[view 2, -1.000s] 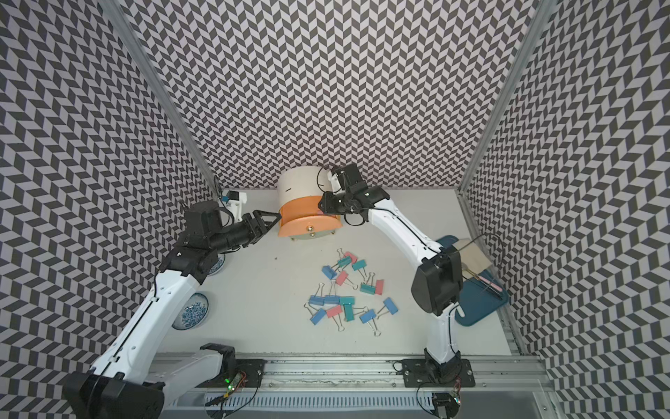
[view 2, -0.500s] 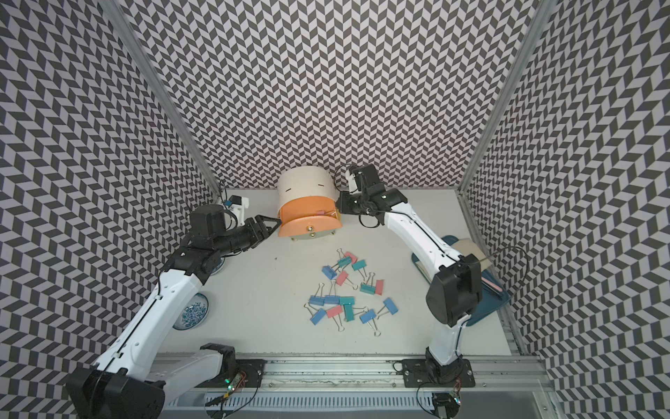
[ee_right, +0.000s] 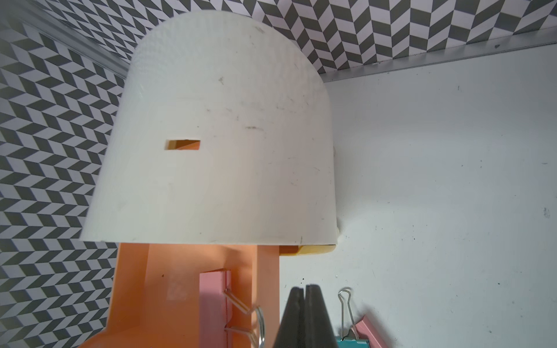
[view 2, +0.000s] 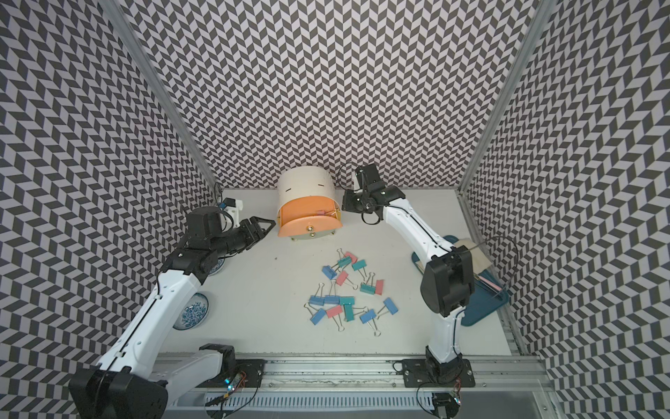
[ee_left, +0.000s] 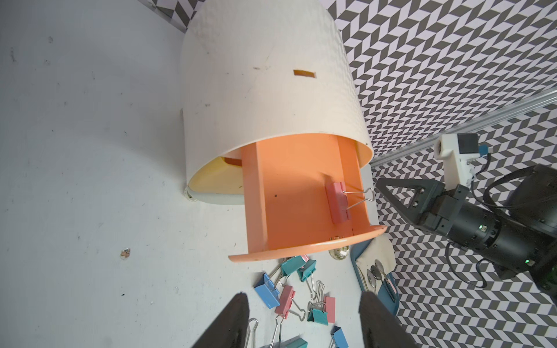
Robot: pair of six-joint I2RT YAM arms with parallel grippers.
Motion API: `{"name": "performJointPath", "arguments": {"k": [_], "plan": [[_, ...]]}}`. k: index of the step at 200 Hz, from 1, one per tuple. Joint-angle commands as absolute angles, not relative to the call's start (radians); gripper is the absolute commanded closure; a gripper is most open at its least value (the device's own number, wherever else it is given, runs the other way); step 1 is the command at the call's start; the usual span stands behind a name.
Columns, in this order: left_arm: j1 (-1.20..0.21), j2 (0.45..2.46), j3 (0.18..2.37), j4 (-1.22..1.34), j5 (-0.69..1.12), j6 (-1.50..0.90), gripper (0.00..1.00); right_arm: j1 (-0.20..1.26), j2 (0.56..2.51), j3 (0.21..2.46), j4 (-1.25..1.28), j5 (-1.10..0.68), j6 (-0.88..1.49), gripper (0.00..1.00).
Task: Put the binder clips in the drawer according to color
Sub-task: Adjust the drawer in the storage box.
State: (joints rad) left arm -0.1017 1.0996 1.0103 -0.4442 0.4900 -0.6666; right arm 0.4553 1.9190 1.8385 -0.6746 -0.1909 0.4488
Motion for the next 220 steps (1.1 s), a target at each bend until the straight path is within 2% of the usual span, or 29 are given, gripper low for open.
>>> {"name": "performJointPath", "arguments": {"k": [1, 139, 220], "plan": [[-0.092, 1.082, 0.984, -0.457, 0.477, -0.644, 0.38, 0.463, 1.946, 1.882, -0.683, -0.200, 0.437, 1.00], [-0.074, 1.123, 0.900, -0.414, 0.446, -0.624, 0.38, 0.519, 1.978, 1.942, -0.727, -0.203, 0.387, 1.00], [-0.054, 1.173, 0.933, -0.424, 0.419, -0.594, 0.38, 0.500, 1.928, 1.849, -0.756, -0.193, 0.374, 1.00]]}}
